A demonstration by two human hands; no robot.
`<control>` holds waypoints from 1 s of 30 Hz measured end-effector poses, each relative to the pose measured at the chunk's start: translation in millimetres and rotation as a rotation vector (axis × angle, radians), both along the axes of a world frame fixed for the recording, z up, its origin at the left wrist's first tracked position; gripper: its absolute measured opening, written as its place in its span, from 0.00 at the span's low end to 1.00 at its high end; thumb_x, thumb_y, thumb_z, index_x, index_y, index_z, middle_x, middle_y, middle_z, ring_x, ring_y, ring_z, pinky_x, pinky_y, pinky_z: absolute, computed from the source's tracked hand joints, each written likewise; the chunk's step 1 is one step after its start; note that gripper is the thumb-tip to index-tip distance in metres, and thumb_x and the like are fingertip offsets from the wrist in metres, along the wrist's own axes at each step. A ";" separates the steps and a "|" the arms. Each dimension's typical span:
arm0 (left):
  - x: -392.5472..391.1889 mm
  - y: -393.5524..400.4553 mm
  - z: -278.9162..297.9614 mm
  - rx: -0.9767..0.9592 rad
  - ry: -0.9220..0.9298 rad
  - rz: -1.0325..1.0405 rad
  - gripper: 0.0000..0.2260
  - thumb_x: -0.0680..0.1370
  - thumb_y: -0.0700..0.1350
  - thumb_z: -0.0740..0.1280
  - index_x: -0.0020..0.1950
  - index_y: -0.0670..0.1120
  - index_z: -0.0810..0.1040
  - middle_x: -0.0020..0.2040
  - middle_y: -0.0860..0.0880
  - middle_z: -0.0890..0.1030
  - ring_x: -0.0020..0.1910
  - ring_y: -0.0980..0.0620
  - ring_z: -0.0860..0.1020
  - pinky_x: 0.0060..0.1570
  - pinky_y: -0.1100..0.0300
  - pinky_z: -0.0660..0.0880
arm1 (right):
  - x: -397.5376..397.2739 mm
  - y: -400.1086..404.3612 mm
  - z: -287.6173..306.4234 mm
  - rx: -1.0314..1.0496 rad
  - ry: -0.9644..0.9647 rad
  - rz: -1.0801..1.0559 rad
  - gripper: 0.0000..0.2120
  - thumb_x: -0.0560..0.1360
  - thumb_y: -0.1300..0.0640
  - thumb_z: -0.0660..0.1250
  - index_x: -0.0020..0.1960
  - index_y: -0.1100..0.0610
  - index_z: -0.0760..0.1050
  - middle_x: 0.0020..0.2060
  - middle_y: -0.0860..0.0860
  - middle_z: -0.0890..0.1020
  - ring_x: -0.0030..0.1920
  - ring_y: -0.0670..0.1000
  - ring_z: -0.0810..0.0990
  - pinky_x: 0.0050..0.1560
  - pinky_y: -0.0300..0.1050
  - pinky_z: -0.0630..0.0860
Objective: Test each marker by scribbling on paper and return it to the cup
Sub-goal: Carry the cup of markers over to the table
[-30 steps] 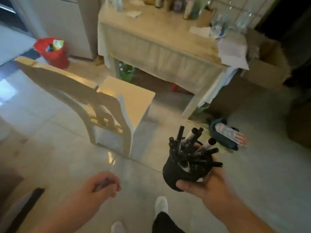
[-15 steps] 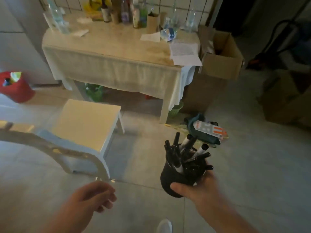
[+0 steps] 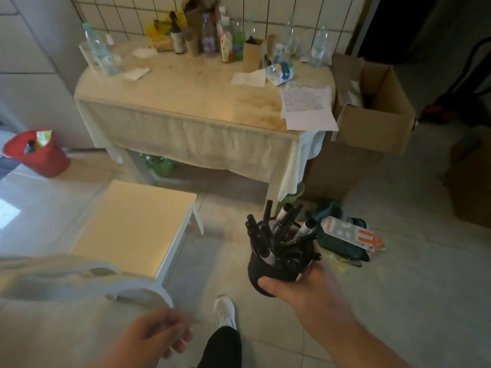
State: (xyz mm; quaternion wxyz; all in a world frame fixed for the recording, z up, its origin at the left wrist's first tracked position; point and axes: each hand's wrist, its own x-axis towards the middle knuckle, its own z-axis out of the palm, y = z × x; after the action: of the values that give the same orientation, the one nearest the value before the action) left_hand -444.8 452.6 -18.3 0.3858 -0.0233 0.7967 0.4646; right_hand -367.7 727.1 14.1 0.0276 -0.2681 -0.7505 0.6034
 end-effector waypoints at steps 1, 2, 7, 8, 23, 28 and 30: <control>-16.1 5.2 -3.1 -0.008 0.002 -0.033 0.09 0.79 0.35 0.69 0.41 0.41 0.85 0.39 0.41 0.87 0.37 0.49 0.83 0.43 0.54 0.78 | -14.5 5.5 -1.8 0.007 -0.006 0.004 0.31 0.62 0.59 0.83 0.60 0.43 0.75 0.47 0.31 0.85 0.50 0.31 0.80 0.46 0.25 0.73; -31.5 11.6 -3.6 -0.011 0.005 -0.067 0.10 0.79 0.36 0.69 0.39 0.44 0.86 0.38 0.42 0.87 0.36 0.51 0.83 0.42 0.57 0.78 | -29.0 9.7 -2.2 0.016 -0.016 0.009 0.31 0.61 0.57 0.83 0.60 0.41 0.75 0.48 0.33 0.85 0.51 0.34 0.82 0.50 0.30 0.75; -142.1 50.3 -13.9 0.055 0.003 -0.075 0.11 0.79 0.32 0.69 0.39 0.42 0.85 0.39 0.41 0.87 0.35 0.49 0.83 0.39 0.57 0.77 | -129.4 43.3 -2.3 0.023 -0.035 -0.009 0.31 0.61 0.57 0.83 0.59 0.42 0.76 0.50 0.35 0.86 0.53 0.37 0.82 0.51 0.32 0.76; -161.6 60.1 -10.4 0.083 0.004 -0.077 0.07 0.78 0.34 0.70 0.42 0.40 0.84 0.39 0.41 0.87 0.35 0.49 0.83 0.39 0.57 0.76 | -147.1 49.4 1.1 0.022 -0.032 -0.009 0.30 0.61 0.58 0.83 0.58 0.43 0.76 0.49 0.34 0.86 0.52 0.35 0.82 0.48 0.28 0.75; -395.1 167.7 1.4 0.074 0.037 -0.072 0.04 0.73 0.41 0.71 0.39 0.43 0.84 0.40 0.41 0.86 0.36 0.48 0.83 0.38 0.57 0.76 | -369.7 156.8 -1.7 0.041 -0.069 -0.071 0.26 0.64 0.62 0.82 0.50 0.43 0.71 0.37 0.20 0.79 0.41 0.21 0.75 0.36 0.17 0.67; -469.0 211.5 3.1 0.016 0.044 -0.023 0.07 0.77 0.38 0.71 0.39 0.42 0.84 0.38 0.44 0.87 0.36 0.51 0.83 0.40 0.58 0.75 | -462.2 208.3 -19.0 0.061 -0.040 0.010 0.28 0.59 0.57 0.84 0.51 0.43 0.73 0.42 0.23 0.81 0.46 0.24 0.77 0.43 0.24 0.72; -496.8 229.3 8.1 0.004 0.050 -0.018 0.05 0.75 0.42 0.72 0.39 0.44 0.84 0.39 0.46 0.87 0.37 0.52 0.83 0.42 0.58 0.75 | -498.1 225.1 -15.5 0.062 -0.032 0.060 0.29 0.59 0.58 0.85 0.51 0.44 0.73 0.42 0.23 0.80 0.46 0.25 0.77 0.44 0.24 0.72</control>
State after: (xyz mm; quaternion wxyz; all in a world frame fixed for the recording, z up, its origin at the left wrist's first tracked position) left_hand -941.6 681.9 -10.2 0.3700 -0.0039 0.8054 0.4630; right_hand -865.8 952.3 -1.3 0.0059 -0.2541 -0.7767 0.5763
